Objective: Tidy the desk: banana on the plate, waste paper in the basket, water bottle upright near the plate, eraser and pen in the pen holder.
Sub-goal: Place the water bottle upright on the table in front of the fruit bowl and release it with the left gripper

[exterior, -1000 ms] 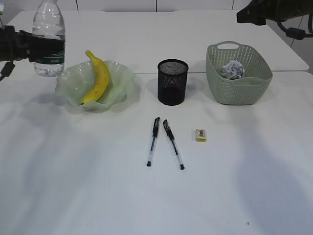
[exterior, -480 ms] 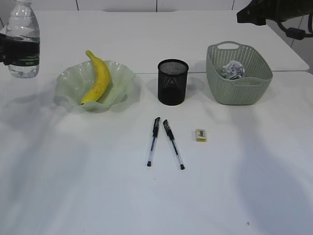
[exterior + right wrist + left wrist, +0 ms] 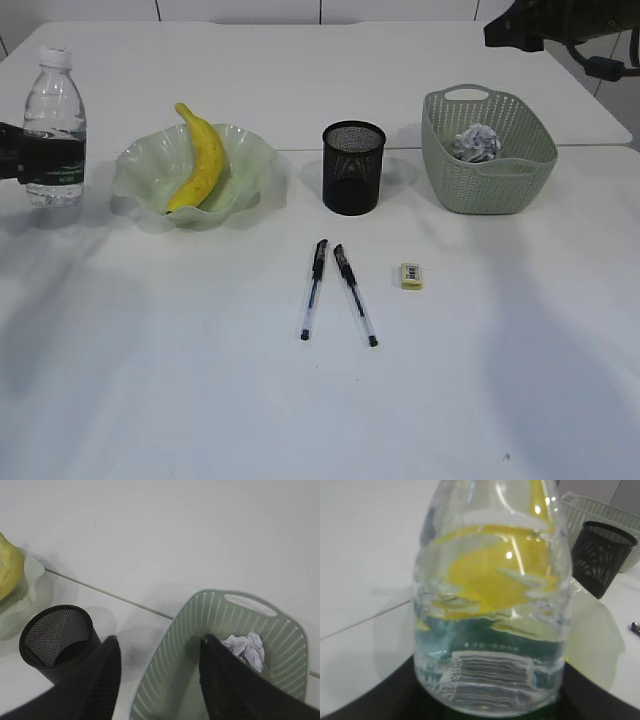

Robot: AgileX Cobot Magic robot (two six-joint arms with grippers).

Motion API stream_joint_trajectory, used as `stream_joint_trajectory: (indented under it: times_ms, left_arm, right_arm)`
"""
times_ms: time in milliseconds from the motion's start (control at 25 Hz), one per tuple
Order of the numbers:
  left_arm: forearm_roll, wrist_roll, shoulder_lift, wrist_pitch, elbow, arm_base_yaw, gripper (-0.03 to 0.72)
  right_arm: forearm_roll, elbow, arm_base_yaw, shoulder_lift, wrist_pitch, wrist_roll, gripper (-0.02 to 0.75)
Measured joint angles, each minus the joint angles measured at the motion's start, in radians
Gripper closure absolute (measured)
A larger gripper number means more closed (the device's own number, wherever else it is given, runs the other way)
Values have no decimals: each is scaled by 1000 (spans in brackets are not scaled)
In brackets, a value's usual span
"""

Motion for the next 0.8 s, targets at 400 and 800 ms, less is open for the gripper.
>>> stream_joint_trajectory:
  times_ms: [400, 800]
  left_arm:
    - [-30, 91, 67, -5, 0, 0, 312]
    - [-129, 217, 122, -9, 0, 0, 312]
  right_arm:
    - [0, 0, 0, 0, 0, 0, 353]
    - [0, 0, 0, 0, 0, 0, 353]
